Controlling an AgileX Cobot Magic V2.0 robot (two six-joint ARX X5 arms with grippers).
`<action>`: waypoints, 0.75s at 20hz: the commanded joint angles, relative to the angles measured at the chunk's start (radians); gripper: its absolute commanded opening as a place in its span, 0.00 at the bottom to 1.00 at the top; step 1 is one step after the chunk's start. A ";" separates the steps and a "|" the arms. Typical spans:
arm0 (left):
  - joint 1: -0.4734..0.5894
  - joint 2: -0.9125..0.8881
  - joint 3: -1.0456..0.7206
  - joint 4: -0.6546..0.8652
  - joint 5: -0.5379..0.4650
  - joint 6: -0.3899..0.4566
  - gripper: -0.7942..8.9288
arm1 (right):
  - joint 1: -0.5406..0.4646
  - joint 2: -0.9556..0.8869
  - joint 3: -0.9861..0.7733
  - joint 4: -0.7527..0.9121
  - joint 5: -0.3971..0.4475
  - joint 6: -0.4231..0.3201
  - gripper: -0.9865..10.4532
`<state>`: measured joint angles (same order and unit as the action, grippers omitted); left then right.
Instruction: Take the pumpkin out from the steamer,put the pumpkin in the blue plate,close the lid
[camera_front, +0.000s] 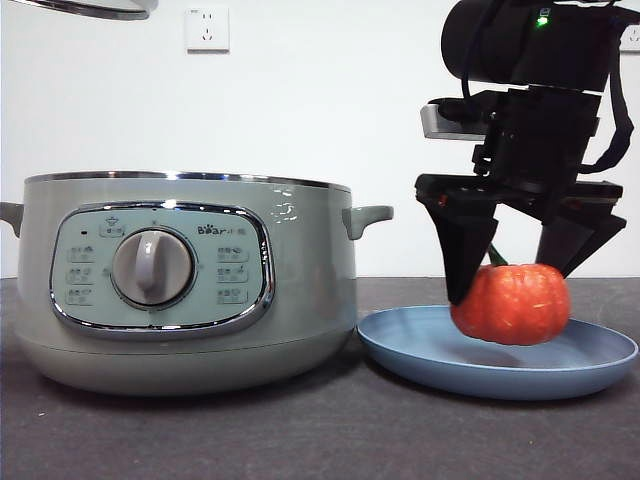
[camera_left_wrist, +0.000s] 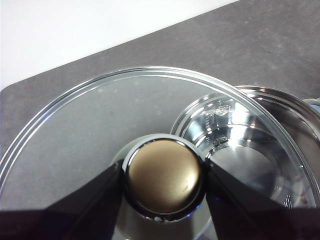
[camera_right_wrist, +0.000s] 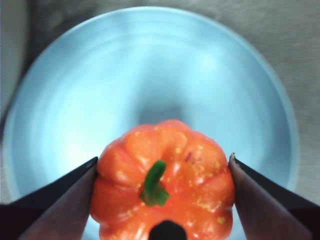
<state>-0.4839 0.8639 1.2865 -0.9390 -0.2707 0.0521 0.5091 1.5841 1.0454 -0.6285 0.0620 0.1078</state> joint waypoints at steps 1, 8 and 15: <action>-0.002 -0.011 0.013 0.057 0.023 0.000 0.07 | 0.000 0.023 -0.011 0.003 -0.035 -0.010 0.42; -0.002 -0.011 0.013 0.058 0.043 0.000 0.07 | 0.003 0.047 -0.010 0.001 -0.030 -0.003 0.62; -0.001 0.012 0.013 0.079 0.094 0.000 0.07 | 0.003 -0.101 -0.010 -0.009 -0.030 0.000 0.64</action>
<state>-0.4839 0.8810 1.2865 -0.9092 -0.1837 0.0521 0.5098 1.4879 1.0447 -0.6392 0.0292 0.1055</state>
